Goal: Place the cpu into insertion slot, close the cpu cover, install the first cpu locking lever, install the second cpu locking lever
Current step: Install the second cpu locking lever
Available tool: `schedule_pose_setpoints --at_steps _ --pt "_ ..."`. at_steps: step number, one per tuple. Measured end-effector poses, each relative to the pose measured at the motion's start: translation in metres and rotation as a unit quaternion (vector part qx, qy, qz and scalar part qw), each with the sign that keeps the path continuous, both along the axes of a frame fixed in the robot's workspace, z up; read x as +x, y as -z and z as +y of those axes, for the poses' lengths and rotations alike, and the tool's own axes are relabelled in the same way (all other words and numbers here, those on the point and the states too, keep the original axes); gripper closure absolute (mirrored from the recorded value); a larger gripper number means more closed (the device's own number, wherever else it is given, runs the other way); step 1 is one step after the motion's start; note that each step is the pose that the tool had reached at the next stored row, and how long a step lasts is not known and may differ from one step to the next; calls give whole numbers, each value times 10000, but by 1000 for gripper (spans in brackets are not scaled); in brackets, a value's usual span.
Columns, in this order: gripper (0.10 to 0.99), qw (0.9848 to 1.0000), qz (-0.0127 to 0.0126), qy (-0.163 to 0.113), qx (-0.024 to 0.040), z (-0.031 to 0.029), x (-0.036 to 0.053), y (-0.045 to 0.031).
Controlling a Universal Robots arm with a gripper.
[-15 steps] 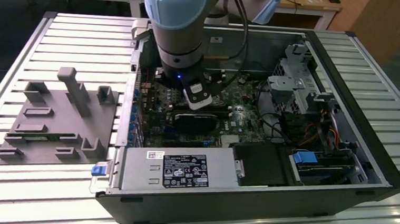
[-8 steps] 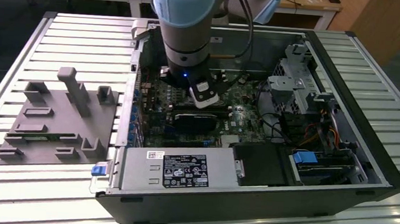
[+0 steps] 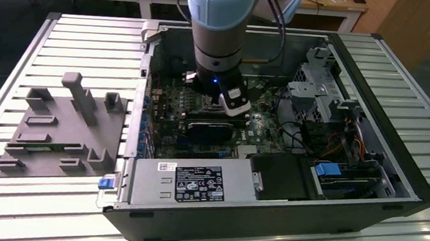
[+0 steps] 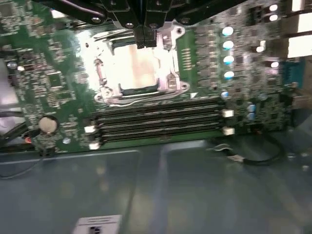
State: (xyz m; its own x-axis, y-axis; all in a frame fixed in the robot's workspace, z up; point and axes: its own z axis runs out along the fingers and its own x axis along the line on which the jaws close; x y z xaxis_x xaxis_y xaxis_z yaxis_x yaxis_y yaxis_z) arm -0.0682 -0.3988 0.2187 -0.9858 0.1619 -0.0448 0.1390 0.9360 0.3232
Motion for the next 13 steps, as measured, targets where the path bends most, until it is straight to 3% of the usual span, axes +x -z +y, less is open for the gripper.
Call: schedule_pose_setpoints --at_steps 3,6,9,13 --pt "984 10000 1 1 -9 15 59 0" --pt "984 10000 1 1 -70 59 74 0" --pt "984 9998 1 2 -178 117 79 0" --pt "984 9992 0 1 -393 186 83 0"
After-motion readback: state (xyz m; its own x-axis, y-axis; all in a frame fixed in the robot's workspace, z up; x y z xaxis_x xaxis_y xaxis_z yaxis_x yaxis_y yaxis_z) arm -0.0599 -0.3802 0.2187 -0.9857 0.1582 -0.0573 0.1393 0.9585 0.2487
